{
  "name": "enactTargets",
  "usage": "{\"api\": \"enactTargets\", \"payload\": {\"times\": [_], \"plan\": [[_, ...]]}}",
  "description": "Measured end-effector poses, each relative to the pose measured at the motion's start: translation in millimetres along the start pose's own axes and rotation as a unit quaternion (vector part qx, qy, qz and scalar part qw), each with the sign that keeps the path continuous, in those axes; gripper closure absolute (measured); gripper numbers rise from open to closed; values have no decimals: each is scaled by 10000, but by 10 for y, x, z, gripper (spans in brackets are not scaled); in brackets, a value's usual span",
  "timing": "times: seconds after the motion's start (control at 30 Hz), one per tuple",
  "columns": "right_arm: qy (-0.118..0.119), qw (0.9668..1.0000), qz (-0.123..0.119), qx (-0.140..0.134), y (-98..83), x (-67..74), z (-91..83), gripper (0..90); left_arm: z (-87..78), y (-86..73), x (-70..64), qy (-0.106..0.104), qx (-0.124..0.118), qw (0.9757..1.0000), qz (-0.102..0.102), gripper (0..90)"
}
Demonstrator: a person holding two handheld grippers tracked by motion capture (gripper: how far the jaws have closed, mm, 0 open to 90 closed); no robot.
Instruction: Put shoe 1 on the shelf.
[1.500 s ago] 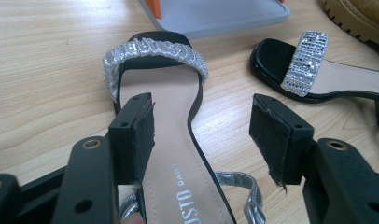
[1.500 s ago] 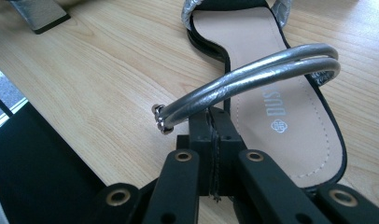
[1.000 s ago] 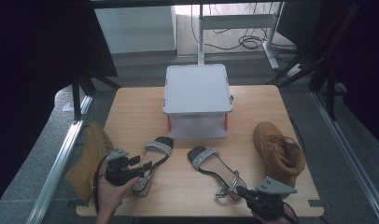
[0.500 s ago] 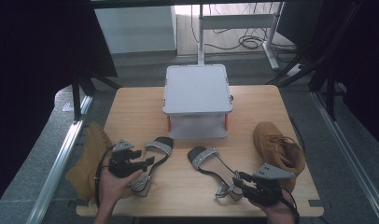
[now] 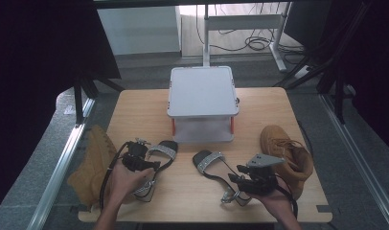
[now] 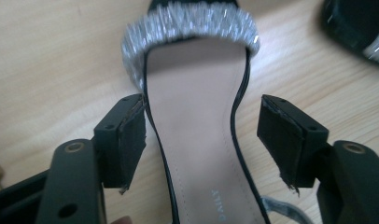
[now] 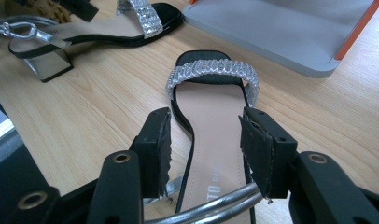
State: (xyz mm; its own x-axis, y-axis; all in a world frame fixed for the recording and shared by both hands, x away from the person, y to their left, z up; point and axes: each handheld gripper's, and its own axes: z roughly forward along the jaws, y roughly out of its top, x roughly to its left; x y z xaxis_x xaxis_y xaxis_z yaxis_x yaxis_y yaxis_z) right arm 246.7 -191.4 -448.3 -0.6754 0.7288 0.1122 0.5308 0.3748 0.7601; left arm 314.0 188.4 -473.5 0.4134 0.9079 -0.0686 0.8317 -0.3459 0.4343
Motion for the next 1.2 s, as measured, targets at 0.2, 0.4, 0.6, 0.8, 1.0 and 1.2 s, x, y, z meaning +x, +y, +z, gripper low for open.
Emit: {"api": "enactTargets", "payload": {"times": [0.2, 0.4, 0.6, 0.8, 1.0, 1.2], "plan": [[-58, 9997, -171, 187, 94, 20, 72, 503, 109, 7, -43, 298, 386, 9988, 5, 307], [-75, 9988, -233, 414, 133, 22, 168, 484, 232, -1, -45, 284, 673, 9973, -86, 314], [-213, 9951, -276, 922, 211, 0, 335, 407, 297, -44, -93, 332, 817, 9960, -117, 344], [-310, 9852, -369, 1646, 241, -2, 549, 315, 326, -80, -98, 410, 758, 9961, -213, 358], [-290, 9782, -203, 2048, 161, -57, 667, 288, 349, -127, -84, 291, 634, 9969, -369, 377], [-285, 9703, -187, 2394, 114, -68, 761, 280, 351, -132, -90, 303, 596, 9969, -418, 379]]}}
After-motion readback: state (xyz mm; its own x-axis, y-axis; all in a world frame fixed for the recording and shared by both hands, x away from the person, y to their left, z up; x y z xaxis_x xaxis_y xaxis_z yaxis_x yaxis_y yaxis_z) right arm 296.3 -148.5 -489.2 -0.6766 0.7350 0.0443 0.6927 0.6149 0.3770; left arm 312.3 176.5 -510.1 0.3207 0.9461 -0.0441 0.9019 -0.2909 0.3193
